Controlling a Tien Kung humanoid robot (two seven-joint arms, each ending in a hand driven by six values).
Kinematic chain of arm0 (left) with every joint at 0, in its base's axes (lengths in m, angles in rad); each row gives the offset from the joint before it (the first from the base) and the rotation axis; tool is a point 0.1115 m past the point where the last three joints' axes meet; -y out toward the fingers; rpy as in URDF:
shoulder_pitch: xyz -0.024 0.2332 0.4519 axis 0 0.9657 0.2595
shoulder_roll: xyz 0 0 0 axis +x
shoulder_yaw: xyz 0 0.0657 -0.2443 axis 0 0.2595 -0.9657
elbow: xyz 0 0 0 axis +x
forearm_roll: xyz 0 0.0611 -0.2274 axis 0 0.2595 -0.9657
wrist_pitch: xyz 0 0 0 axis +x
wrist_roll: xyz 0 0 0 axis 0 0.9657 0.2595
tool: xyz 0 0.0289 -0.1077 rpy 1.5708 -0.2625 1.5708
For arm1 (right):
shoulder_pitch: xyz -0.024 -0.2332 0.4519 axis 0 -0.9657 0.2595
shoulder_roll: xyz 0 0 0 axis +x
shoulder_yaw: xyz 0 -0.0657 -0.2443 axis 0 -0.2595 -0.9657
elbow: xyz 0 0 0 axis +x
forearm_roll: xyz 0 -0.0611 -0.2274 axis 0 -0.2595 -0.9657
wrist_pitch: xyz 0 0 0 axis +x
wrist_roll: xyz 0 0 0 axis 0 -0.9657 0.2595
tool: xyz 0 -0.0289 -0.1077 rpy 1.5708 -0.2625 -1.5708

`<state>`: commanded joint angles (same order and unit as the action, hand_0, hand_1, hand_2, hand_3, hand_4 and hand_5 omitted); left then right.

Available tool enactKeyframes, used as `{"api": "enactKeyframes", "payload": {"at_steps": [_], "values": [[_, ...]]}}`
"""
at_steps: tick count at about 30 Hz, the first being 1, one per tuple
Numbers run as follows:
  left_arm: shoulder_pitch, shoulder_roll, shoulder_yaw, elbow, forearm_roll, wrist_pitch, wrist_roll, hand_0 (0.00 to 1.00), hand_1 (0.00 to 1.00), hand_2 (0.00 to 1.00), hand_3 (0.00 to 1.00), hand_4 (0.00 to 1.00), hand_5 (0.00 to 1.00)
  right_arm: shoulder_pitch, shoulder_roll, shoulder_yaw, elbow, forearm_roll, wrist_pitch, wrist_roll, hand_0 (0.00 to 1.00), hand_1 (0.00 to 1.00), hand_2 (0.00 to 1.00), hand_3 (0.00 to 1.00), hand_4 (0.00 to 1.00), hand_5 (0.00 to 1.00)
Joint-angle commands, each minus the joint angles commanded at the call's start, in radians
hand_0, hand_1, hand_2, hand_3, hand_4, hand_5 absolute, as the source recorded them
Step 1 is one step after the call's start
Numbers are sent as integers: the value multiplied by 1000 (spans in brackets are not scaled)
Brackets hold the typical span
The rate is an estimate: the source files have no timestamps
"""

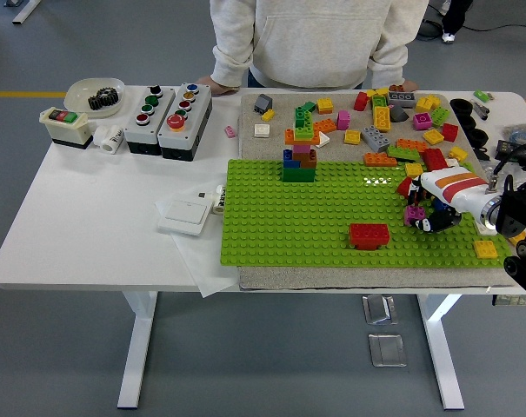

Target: Pick up the brick,pile it on top of brick,press brick,pick up the brick,pile it on top of brick,press brick

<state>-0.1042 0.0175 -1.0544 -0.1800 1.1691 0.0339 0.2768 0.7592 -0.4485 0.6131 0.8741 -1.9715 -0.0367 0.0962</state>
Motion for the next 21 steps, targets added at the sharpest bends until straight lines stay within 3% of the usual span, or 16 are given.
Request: {"api": "enactKeyframes", "payload": {"at_steps": [10, 21], "values": [[-2, 1, -3, 0, 3, -1, 1, 778, 715, 673, 564, 591, 608, -1, -4, -1, 4, 13, 15, -4, 584, 534, 570, 513, 751, 316], [1, -1, -7, 0, 8, 0, 2, 778, 715, 675, 564, 590, 607, -9, -10, 8, 24, 5, -17, 2, 561, 528, 561, 506, 744, 324]]}}
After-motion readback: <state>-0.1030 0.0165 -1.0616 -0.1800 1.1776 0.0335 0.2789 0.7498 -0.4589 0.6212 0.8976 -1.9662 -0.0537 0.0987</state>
